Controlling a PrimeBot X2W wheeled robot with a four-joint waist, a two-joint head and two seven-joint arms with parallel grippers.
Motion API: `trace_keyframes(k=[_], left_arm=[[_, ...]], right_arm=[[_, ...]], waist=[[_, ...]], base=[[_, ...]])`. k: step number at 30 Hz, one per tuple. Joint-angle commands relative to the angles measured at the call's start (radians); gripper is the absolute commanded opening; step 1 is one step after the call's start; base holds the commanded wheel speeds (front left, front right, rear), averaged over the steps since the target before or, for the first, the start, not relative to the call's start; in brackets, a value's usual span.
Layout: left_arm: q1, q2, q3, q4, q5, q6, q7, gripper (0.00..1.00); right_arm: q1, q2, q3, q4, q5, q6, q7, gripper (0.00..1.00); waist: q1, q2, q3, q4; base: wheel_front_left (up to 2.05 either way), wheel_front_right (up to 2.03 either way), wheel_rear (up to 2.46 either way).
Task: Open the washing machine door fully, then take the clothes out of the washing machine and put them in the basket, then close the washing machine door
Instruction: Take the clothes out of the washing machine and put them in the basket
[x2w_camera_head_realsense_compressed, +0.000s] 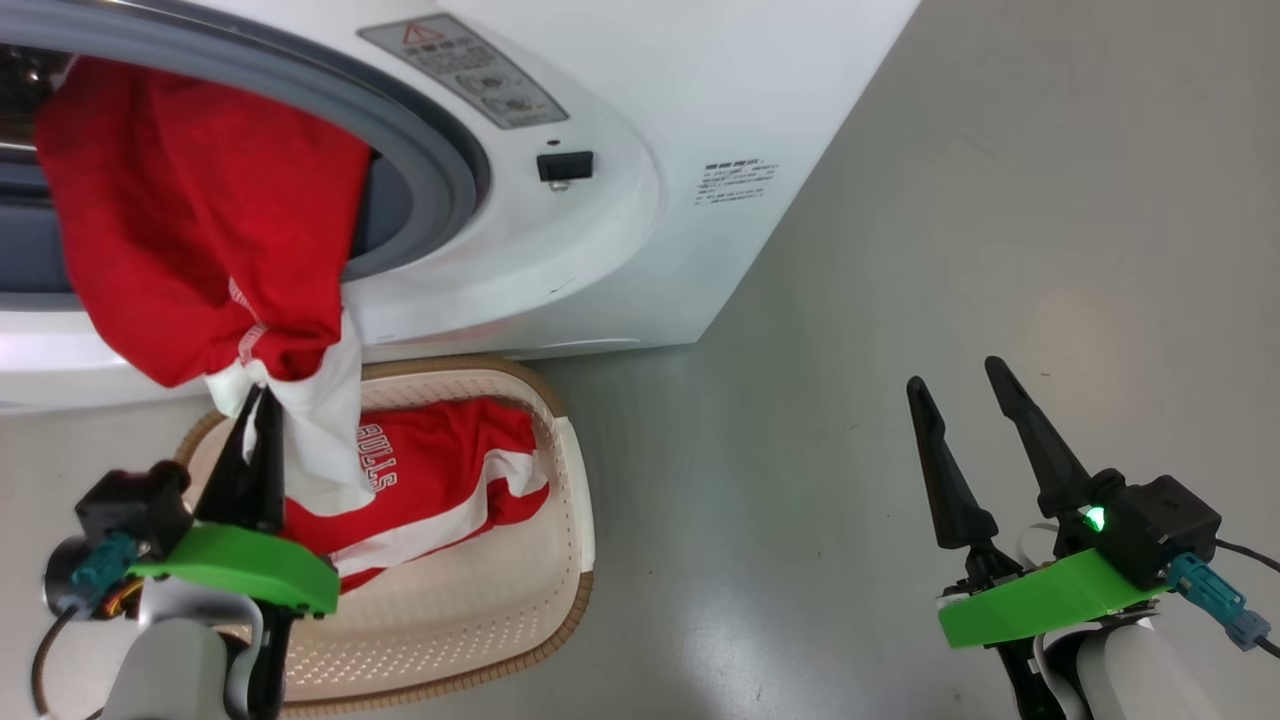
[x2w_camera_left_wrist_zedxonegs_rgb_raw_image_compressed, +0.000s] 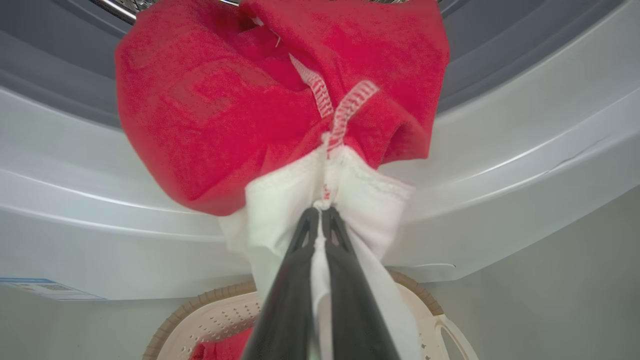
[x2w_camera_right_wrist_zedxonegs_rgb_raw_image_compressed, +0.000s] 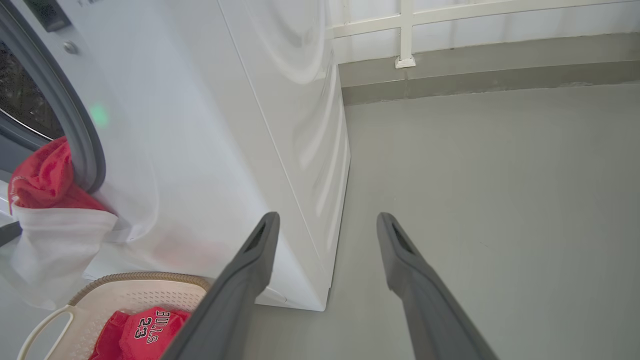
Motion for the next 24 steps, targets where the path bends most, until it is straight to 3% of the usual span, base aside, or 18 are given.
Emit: trace_keyframes(k=[1, 5, 7, 11, 24], left_arm=[[-0.011, 0.034, 0.026, -0.01, 0.003, 0.001, -0.005, 0.17], [-0.038, 0.038, 0.016, 0.035, 0.008, 0.001, -0.005, 0.36], [-0.044, 0.032, 0.022, 0.037, 0.007, 0.001, -0.005, 0.68], [-0.049, 0.03, 0.016, 0.043, 0.009, 0.001, -0.005, 1.0], [0.009, 0.015, 0.032, -0.066, 0.029, 0.001, -0.005, 1.0]], right_arm=[[-0.011, -0.007, 0.024, -0.024, 0.0, 0.007, -0.006, 1.0], [-0.018, -0.007, 0.026, -0.022, -0.001, 0.007, -0.006, 1.0], [-0.019, -0.007, 0.025, -0.021, -0.002, 0.007, -0.006, 1.0], [-0.022, -0.007, 0.027, -0.02, -0.004, 0.007, -0.006, 1.0], [-0.02, -0.007, 0.032, -0.018, -0.01, 0.007, -0.006, 1.0]], waist=[[0.0, 0.0, 0.006, 0.001], [0.0, 0.0, 0.012, 0.004], [0.0, 0.0, 0.012, 0.007], [0.0, 0.0, 0.012, 0.013], [0.0, 0.0, -0.005, 0.029]], base=[[0.0, 0.0, 0.0], [0.0, 0.0, 0.0], [0.0, 0.0, 0.0], [0.0, 0.0, 0.0], [0.0, 0.0, 0.0]])
